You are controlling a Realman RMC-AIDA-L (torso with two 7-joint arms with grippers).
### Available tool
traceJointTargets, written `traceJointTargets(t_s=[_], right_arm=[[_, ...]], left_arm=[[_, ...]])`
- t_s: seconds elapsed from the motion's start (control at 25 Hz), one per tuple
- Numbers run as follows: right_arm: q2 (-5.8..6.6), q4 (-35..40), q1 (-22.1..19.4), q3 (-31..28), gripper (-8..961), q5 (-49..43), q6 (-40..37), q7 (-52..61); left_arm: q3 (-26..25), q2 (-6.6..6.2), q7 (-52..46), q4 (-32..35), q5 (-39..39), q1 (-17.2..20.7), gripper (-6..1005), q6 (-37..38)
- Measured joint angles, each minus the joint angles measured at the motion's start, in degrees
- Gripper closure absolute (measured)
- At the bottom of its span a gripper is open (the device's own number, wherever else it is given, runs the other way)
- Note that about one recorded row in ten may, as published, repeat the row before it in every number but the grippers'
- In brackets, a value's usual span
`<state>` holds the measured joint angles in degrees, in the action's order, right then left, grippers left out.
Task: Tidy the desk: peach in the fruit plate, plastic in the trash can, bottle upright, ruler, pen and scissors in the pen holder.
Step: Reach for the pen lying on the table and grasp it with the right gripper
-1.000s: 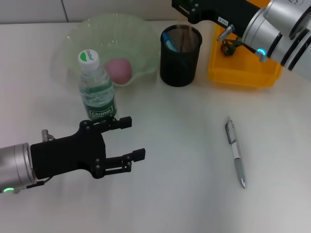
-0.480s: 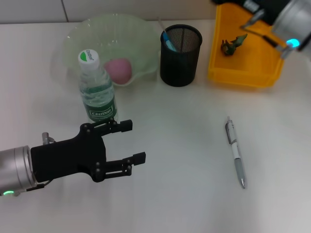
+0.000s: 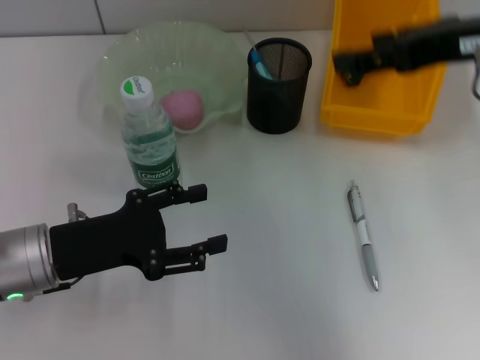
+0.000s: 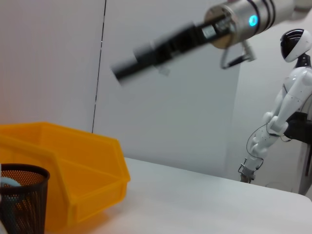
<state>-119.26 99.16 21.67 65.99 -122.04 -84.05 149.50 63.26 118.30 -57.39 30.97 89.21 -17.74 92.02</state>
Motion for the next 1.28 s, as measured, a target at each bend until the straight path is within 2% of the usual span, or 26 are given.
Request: traceJointTargets(t_s=[0.16, 0.28, 0.6, 0.76, 1.04, 1.28], right_arm=[[0.08, 1.92, 3.86, 0.12, 119, -10.45, -13.69, 10.63], [0.02, -1.06, 5.7, 2.64, 121, -16.27, -16.85, 13.76], [-0.12, -16.49, 10.07, 10.75, 127, -25.11, -11.35, 17.73], [-0.21, -21.44, 12.17, 14.23, 139, -27.35, -8.32, 19.25], [-0.29, -29.61, 15.23, 15.51, 161, -28.29, -3.99, 19.68], [-0.29, -32.97, 17.01, 16.93, 180, -28.33, -2.01, 19.7]], left_arm=[[0.02, 0.02, 0.0, -0.08, 0.0, -0.2, 197, -0.05], [0.03, 0.07, 0.0, -0.17, 0.0, -0.3, 197, -0.14], [0.18, 0.08, 0.0, -0.29, 0.0, -0.43, 197, -0.41], [0.2, 0.09, 0.0, -0.29, 0.0, -0.45, 197, -0.45], [0.2, 0.09, 0.05, -0.39, 0.0, -0.45, 197, -0.45], [0.2, 0.09, 0.09, -0.39, 0.0, -0.42, 197, -0.52]])
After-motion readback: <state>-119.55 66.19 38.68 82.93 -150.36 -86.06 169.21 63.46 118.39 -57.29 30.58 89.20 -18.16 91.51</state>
